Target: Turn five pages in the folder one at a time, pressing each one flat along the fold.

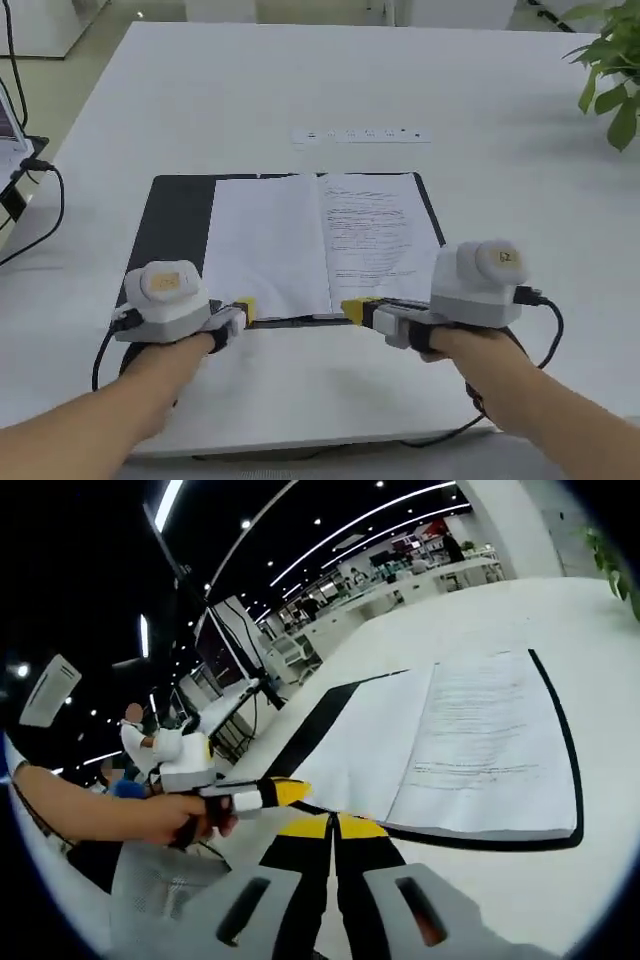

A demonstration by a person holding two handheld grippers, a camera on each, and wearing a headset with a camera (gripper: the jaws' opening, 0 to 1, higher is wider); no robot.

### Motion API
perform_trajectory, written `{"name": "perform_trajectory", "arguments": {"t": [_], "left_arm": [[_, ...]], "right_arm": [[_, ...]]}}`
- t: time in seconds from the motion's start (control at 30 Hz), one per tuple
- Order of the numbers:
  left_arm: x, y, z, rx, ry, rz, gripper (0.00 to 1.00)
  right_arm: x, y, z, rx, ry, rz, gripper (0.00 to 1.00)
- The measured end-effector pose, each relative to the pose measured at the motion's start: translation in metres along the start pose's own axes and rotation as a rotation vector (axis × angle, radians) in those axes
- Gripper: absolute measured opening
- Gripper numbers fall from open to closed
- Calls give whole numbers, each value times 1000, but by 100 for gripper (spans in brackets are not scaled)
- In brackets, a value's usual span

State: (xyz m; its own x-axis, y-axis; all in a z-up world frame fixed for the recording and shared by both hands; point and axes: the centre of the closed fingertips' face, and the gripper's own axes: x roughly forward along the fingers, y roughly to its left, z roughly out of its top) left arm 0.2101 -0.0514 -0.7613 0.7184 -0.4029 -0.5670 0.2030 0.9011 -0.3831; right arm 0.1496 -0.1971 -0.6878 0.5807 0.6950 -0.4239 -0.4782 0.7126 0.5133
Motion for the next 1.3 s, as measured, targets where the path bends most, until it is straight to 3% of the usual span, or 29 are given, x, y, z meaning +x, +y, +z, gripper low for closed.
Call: {"name": "perform_trajectory", "arguments": {"t": [0.03, 0.17, 0.3, 0.37, 0.53, 0.57, 0.63, 0.77, 0.8, 0.97, 1.13, 1.3], "left_arm": [[-9, -9, 5, -24, -12, -34, 22], [-36, -21, 10, -30, -4, -46, 29], [-66, -27, 20, 36, -52, -21, 39], [-79, -30, 26, 94, -89, -8, 44], [-106, -33, 33, 143, -118, 38, 65], [-112, -31, 34, 155, -118, 67, 69], [-117, -32, 34, 177, -120, 77, 78], [-128, -30, 33, 239, -134, 128, 92], [-132, -30, 29, 265, -118, 140, 95], [-140, -32, 18, 298, -108, 146, 99], [-148, -28, 10, 286, -93, 160, 99], [-152, -28, 14, 293, -124, 168, 99]], "right_arm": [[-10, 2, 8, -29, -26, 8, 0], [-49, -7, 41, -60, -140, -85, 0], [-83, -24, 57, -67, -224, -212, 1], [-97, -35, 60, -62, -254, -267, 9], [-114, -48, 44, -71, -216, -354, 44], [-116, -50, 41, -82, -209, -363, 48], [-119, -54, 33, -107, -188, -379, 52], [-119, -61, 18, -171, -147, -399, 63], [-120, -60, 16, -182, -142, -402, 67], [-123, -62, 11, -235, -147, -406, 81], [-123, -54, 9, -261, -166, -352, 91], [-120, -46, 12, -258, -216, -292, 99]]}}
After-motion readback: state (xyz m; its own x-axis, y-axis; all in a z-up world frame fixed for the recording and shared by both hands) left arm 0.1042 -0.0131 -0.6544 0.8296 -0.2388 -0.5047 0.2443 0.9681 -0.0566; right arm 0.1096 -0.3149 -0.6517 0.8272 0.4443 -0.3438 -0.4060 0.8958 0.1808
